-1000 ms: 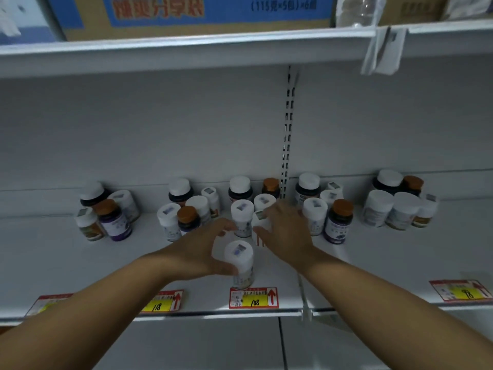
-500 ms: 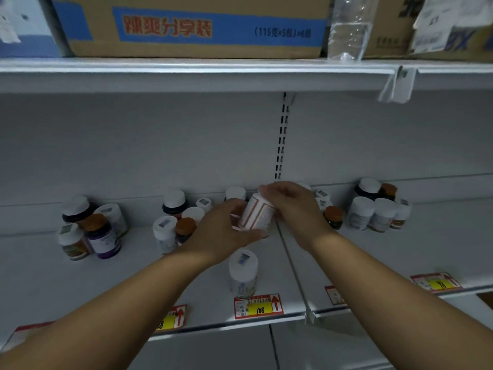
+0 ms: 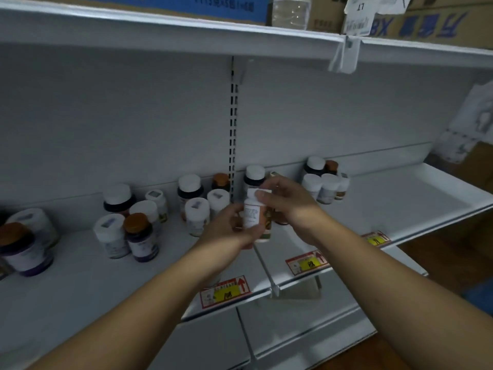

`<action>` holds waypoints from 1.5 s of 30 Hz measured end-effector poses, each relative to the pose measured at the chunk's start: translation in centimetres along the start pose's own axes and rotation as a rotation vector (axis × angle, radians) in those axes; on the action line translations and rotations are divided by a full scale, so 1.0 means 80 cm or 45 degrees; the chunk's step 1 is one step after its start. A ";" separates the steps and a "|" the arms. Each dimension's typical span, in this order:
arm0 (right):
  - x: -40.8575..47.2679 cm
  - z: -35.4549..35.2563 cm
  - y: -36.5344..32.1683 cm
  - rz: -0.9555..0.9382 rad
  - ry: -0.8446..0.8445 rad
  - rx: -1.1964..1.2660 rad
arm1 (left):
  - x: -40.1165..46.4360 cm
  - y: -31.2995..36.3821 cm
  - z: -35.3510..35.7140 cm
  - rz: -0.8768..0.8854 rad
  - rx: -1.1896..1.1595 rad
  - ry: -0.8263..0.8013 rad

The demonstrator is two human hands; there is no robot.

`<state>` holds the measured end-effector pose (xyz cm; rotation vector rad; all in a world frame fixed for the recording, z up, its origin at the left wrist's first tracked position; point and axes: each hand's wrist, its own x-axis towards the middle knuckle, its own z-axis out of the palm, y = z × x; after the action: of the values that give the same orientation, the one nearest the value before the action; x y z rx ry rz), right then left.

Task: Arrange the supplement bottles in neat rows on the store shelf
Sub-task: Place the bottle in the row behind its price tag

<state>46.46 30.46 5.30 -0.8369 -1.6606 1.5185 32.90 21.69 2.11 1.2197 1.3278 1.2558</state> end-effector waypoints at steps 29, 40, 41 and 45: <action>0.113 -0.165 0.114 -0.347 -0.045 -0.978 | 0.083 -0.045 0.121 -0.198 0.692 0.075; 0.089 -0.209 0.049 -0.085 0.241 -0.120 | 0.134 0.022 0.143 0.347 0.633 0.291; 0.082 -0.218 0.037 -0.077 0.206 -0.003 | 0.142 0.026 0.157 0.372 0.652 0.252; 0.064 -0.259 0.015 -0.117 0.160 0.024 | 0.170 0.026 0.203 0.292 0.598 0.156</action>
<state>61.37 45.81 5.43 -0.8181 -1.5692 1.3885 47.82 36.82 3.23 1.6817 1.6705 1.2288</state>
